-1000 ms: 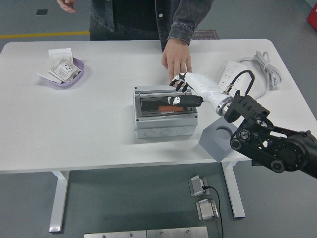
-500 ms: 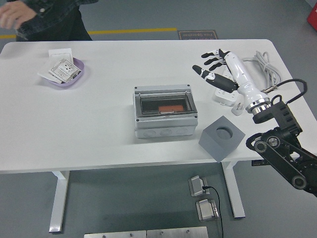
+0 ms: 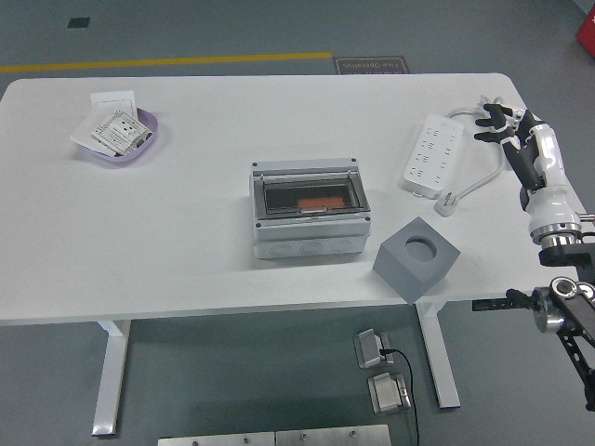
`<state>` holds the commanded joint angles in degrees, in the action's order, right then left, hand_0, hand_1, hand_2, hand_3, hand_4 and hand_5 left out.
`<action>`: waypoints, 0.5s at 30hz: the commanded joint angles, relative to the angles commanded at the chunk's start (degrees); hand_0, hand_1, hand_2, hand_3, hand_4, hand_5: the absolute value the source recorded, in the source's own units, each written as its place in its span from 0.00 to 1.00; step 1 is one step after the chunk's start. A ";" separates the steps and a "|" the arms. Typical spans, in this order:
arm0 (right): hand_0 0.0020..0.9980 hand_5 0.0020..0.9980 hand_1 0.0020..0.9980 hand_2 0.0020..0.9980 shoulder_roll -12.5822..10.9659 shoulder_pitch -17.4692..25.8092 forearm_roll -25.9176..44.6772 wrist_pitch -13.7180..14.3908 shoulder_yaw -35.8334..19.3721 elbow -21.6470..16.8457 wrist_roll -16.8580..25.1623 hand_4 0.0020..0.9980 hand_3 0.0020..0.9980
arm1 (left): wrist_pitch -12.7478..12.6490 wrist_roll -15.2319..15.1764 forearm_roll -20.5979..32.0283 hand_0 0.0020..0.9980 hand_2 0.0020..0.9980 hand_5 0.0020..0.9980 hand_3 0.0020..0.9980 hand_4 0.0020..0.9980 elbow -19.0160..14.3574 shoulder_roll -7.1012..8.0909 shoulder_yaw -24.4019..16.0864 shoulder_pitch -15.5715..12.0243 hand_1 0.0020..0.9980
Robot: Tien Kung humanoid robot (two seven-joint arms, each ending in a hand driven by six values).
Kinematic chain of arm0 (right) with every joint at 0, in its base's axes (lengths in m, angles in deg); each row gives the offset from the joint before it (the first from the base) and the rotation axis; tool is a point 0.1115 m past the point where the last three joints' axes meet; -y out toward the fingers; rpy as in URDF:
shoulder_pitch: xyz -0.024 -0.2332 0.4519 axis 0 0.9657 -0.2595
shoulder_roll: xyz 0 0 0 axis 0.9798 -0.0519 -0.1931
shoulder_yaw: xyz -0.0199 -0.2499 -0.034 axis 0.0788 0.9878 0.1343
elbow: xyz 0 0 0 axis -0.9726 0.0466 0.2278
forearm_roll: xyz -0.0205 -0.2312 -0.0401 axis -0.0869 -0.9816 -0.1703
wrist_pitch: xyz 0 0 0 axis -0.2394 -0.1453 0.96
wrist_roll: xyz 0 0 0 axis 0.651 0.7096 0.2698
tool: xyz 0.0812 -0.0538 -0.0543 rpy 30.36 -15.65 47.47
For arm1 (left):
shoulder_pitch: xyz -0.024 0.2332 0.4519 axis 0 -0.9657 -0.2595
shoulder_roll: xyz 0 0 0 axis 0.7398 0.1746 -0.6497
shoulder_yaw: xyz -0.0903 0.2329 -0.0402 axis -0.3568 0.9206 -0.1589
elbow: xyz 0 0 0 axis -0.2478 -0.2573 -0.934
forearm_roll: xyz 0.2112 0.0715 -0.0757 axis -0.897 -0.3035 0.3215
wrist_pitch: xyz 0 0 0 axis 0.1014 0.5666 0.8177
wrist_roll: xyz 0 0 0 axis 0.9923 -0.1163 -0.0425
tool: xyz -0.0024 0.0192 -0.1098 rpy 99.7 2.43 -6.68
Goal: Pick up the cylinder from the cube,place it in the box,flap close box
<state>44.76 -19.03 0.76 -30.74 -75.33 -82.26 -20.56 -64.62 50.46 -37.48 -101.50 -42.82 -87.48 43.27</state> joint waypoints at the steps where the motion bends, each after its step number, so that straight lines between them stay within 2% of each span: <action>1: 0.73 0.59 0.62 0.64 -0.24 0.08 1.07 0.03 -0.25 -0.30 0.02 0.95 0.65 | 0.01 0.01 0.10 0.62 0.57 0.10 0.55 0.57 0.06 0.05 0.03 -0.10 0.64; 5: 0.73 0.59 0.62 0.64 -0.69 0.18 2.54 0.14 -0.73 -0.69 0.08 0.95 0.65 | 0.01 0.03 0.03 0.62 0.57 0.10 0.55 0.57 0.19 0.23 -0.17 -0.45 0.64; 6: 0.74 0.55 0.63 0.63 -0.73 0.19 2.73 0.16 -0.79 -0.69 0.11 0.93 0.65 | 0.01 0.03 0.01 0.62 0.57 0.10 0.55 0.57 0.22 0.26 -0.17 -0.54 0.64; 15: 0.74 0.55 0.62 0.63 -0.32 0.52 3.22 0.41 -1.15 -0.52 0.37 0.92 0.65 | -0.05 0.07 0.20 0.62 0.57 0.10 0.55 0.57 0.42 0.81 -0.13 -1.06 0.64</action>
<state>44.44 -18.51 3.98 -30.34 -76.48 -82.78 -20.18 -64.67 50.53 -37.28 -101.07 -42.01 -87.62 42.22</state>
